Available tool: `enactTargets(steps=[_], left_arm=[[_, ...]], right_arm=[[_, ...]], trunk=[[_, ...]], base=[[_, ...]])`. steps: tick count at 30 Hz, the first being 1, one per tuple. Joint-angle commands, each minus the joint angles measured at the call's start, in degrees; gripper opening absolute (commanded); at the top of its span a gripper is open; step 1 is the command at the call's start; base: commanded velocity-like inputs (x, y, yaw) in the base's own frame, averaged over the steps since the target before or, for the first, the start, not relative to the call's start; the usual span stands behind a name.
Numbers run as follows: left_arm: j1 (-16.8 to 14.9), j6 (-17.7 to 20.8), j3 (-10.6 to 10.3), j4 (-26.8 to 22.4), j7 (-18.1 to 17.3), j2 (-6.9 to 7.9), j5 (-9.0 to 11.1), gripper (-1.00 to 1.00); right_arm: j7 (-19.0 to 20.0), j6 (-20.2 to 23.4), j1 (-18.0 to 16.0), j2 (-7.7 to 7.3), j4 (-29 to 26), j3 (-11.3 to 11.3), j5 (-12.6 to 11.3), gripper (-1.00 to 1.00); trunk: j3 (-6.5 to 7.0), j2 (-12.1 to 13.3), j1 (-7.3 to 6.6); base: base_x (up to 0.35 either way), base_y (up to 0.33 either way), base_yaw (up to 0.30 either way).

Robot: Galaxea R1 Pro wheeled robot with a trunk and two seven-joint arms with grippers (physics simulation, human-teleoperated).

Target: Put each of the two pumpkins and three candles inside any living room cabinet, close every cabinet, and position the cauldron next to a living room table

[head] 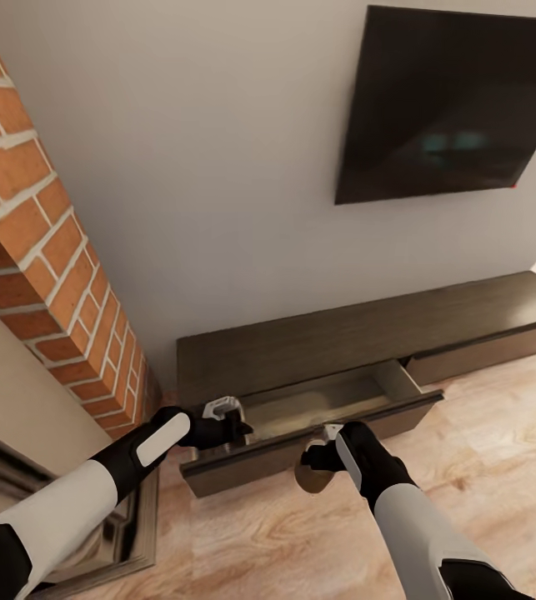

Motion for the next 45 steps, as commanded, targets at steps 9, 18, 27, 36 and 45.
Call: enactTargets(steps=[9, 18, 27, 36, 45], left_arm=[[0.0, 0.0, 0.0, 0.0, 0.0, 0.00, 0.0, 1.00], [0.0, 0.0, 0.0, 0.0, 0.0, -0.15, -0.1, 1.00], [0.0, 0.0, 0.0, -0.1, 0.0, -0.18, -0.2, 1.00], [0.0, 0.0, 0.0, -0.1, 0.1, -0.18, 0.0, 1.00], [0.0, 0.0, 0.0, -0.2, -0.3, -0.14, 0.0, 1.00]], right_arm=[[0.0, 0.0, 0.0, -0.02, 0.0, 0.0, -0.1, -1.00], [0.4, -0.3, 0.0, -0.32, 0.1, -0.1, -0.6, -1.00], [0.2, -0.2, 0.0, -0.37, -0.5, -0.1, -0.6, -1.00], [0.2, -0.2, 0.0, -0.31, -0.5, -0.1, -0.6, -1.00], [0.2, -0.1, 0.0, -0.86, -5.1, 0.1, -0.3, -1.00]], trunk=[[0.00, 0.0, 0.00], [0.00, 0.0, 0.00], [0.00, 0.0, 0.00], [0.00, 0.0, 0.00], [0.00, 0.0, 0.00]], base=[[0.260, -0.203, 0.265], [0.128, -0.131, 0.024], [0.002, -0.002, 0.000], [0.000, 0.000, 0.000], [0.000, 0.000, 0.000]])
